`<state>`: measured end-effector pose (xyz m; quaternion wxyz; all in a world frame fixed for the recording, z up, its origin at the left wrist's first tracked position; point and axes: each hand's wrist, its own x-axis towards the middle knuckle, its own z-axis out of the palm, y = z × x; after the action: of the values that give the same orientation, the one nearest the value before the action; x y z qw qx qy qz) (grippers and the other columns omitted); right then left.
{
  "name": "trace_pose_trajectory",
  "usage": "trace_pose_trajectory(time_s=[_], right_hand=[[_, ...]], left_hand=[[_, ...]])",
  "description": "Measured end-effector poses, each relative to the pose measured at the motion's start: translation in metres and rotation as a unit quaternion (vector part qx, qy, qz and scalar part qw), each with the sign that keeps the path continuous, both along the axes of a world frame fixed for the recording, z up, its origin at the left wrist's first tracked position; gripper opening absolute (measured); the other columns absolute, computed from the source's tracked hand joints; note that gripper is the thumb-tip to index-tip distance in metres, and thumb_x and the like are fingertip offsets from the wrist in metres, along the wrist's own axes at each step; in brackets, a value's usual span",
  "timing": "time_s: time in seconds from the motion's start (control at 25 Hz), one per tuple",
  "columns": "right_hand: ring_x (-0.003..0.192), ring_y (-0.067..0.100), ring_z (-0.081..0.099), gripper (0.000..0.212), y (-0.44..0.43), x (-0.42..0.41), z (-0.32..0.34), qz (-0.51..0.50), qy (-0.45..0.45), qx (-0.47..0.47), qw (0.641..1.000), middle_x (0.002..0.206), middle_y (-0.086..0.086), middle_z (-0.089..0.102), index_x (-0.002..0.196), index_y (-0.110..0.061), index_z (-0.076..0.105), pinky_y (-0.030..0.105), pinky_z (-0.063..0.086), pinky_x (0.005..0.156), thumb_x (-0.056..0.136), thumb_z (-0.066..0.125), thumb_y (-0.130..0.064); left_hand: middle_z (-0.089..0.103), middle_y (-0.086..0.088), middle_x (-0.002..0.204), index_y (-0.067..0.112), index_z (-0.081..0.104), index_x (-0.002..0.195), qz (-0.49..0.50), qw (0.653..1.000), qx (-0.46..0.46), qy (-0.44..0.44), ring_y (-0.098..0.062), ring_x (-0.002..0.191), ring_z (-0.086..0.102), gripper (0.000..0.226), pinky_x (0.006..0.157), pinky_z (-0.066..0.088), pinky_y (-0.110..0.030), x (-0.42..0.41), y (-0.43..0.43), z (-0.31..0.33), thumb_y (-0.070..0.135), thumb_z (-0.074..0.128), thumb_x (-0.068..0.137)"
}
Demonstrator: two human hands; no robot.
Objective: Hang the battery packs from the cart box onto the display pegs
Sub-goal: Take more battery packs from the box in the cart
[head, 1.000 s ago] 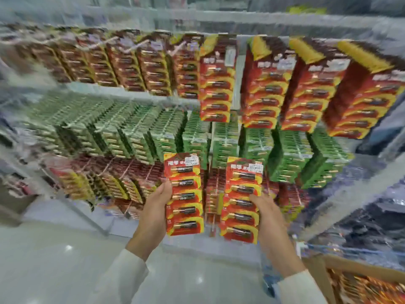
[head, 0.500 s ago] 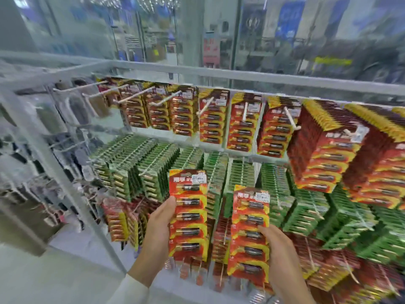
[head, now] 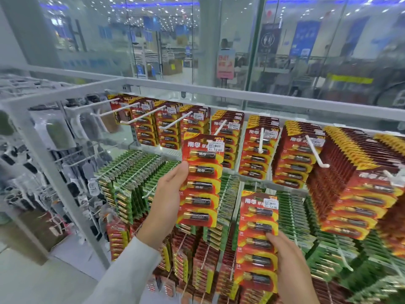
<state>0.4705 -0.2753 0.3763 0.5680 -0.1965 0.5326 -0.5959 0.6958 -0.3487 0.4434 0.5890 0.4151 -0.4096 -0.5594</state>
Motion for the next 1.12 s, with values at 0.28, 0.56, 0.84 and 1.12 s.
trace_pose_trajectory(time_s=[0.28, 0.56, 0.84, 1.12], right_hand=[[0.086, 0.036, 0.077, 0.027, -0.003, -0.003, 0.001, 0.0, -0.018, 0.0, 1.0, 0.106, 0.015, 0.077, 0.124, -0.016, 0.067, 0.048, 0.059, 0.076, 0.097, 0.064, -0.021], [0.106, 0.035, 0.071, 0.034, 0.01, -0.01, 0.042, -0.045, -0.006, -0.034, 0.998, 0.119, 0.007, 0.074, 0.117, -0.027, 0.072, 0.055, 0.055, 0.095, 0.083, 0.076, -0.031], [0.106, 0.017, 0.072, 0.055, 0.035, -0.022, 0.081, -0.142, 0.04, -0.117, 0.982, 0.118, -0.011, 0.074, 0.11, -0.039, 0.074, 0.049, 0.055, 0.093, 0.063, 0.086, -0.064], [0.058, -0.003, 0.07, 0.018, 0.039, -0.029, 0.094, -0.132, 0.076, -0.108, 0.982, 0.067, -0.026, 0.072, 0.095, -0.033, 0.065, 0.031, 0.051, 0.062, 0.103, 0.056, -0.02]], left_hand=[[0.079, -0.017, 0.101, 0.014, 0.076, 0.113, -0.007, 1.0, 0.017, -0.024, -0.034, 0.082, 0.077, 0.035, 0.069, 0.064, -0.043, -0.005, -0.008, -0.001, 0.036, 0.048, 0.108], [0.078, -0.017, 0.109, 0.015, 0.071, 0.123, -0.041, 0.998, 0.036, -0.031, -0.04, 0.096, 0.076, 0.044, 0.084, 0.06, -0.054, -0.029, -0.067, -0.003, 0.045, 0.044, 0.109], [0.081, -0.001, 0.091, 0.027, 0.069, 0.108, -0.014, 0.998, 0.055, -0.03, -0.029, 0.087, 0.079, 0.025, 0.085, 0.062, -0.053, -0.059, -0.123, -0.001, 0.037, 0.046, 0.11], [0.081, 0.001, 0.091, 0.031, 0.066, 0.105, -0.014, 0.998, 0.049, -0.036, -0.026, 0.088, 0.079, 0.022, 0.087, 0.061, -0.052, -0.061, -0.135, -0.002, 0.035, 0.045, 0.111]])
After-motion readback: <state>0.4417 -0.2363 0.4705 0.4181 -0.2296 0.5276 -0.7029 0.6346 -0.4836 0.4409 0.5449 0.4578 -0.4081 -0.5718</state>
